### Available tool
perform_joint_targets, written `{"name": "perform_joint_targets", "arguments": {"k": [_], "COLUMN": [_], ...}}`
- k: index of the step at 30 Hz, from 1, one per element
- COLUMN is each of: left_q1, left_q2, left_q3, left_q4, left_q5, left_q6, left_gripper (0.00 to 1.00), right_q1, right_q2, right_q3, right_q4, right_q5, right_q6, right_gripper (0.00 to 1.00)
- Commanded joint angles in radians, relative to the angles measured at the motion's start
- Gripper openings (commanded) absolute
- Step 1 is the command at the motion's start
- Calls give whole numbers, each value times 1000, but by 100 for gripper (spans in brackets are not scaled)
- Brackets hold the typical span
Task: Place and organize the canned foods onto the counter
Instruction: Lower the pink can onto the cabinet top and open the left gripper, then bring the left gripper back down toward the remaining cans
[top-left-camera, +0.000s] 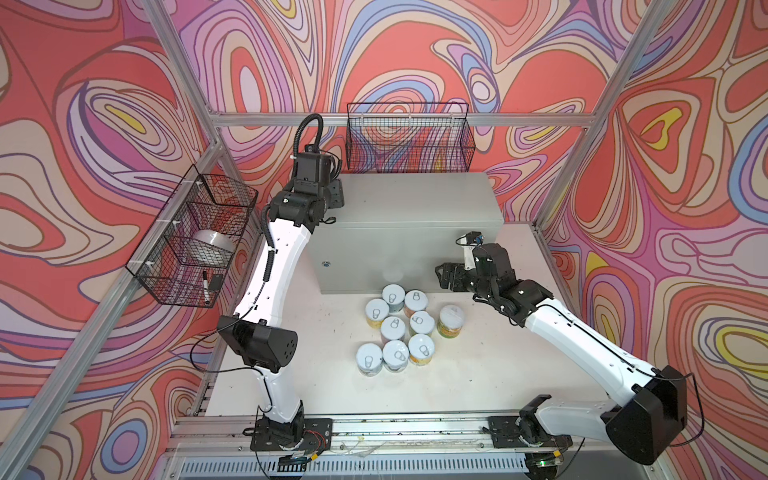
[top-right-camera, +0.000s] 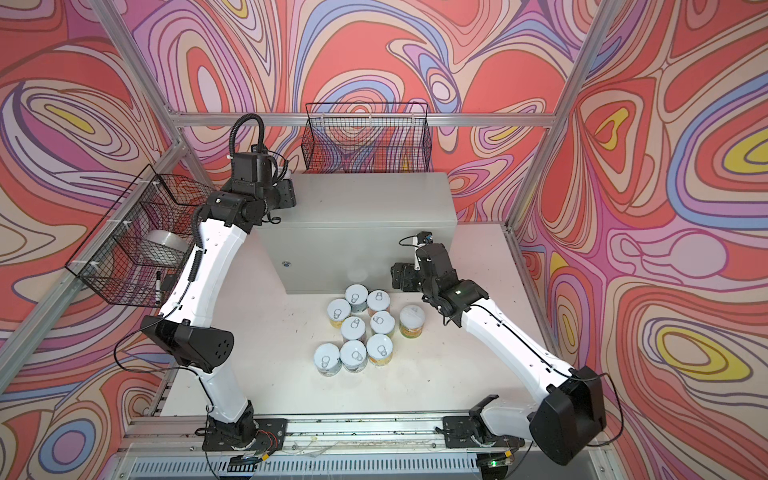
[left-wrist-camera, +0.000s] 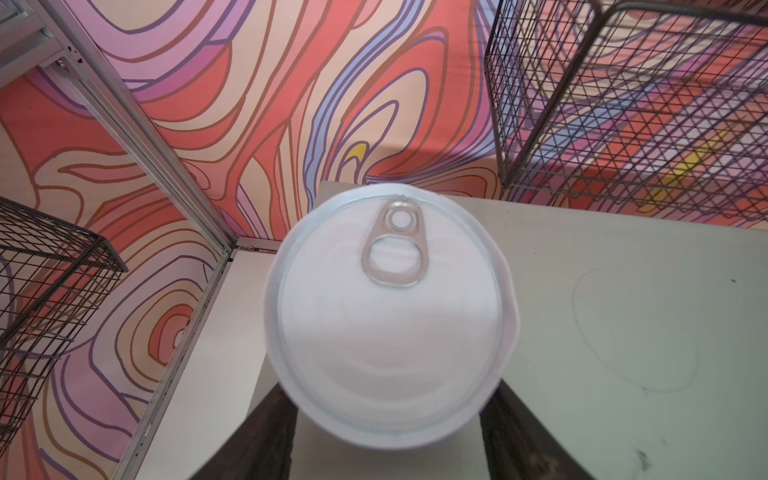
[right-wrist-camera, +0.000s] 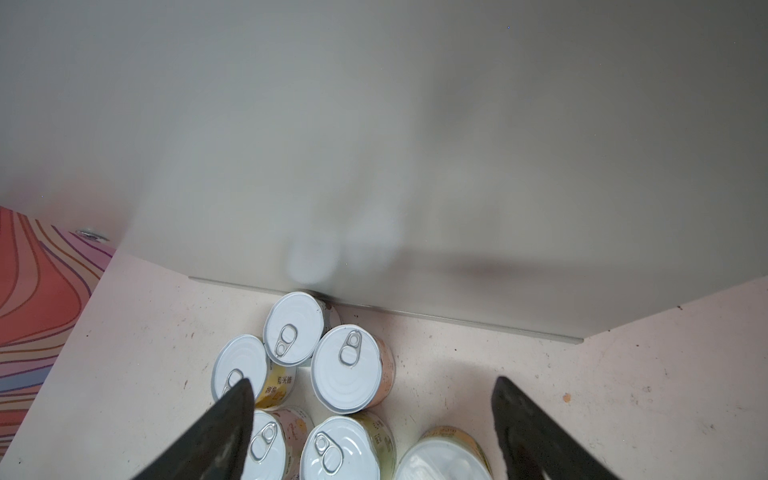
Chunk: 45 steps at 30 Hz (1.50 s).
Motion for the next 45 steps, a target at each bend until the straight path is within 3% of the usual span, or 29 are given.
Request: {"name": "perform_joint_targets", "arguments": {"k": [1,19,22,27,33,37,45], "left_q1": [7,9,10,9,-6,-73,-247], "left_q2": [25,113,101,-18,-271,-481,-767], "left_q3": [25,153,140,-21,-307,-531,-797], "left_q4": [12,-5,-18,5,32,59,-28], "left_q5": [1,25,18,27,40,-19,-54], "left_q6": [5,-2,0,20,2,6,-67], "left_gripper": [69,69,79,100,100,100,100], "right_q1": [8,9,8,9,9,13,43], "right_q2": [6,2,-3,-10,-21,-43,-56], "right_q3": [14,12,14,23,29,27,27], "right_q4": [17,19,15,1,3,-4,-66], "right_q5": [18,32,28,11,-25,-53,-42], "right_q6": [-5,-1,-2,-12,-24,-38,-71], "right_gripper": [92,92,92,92,92,91,91]}}
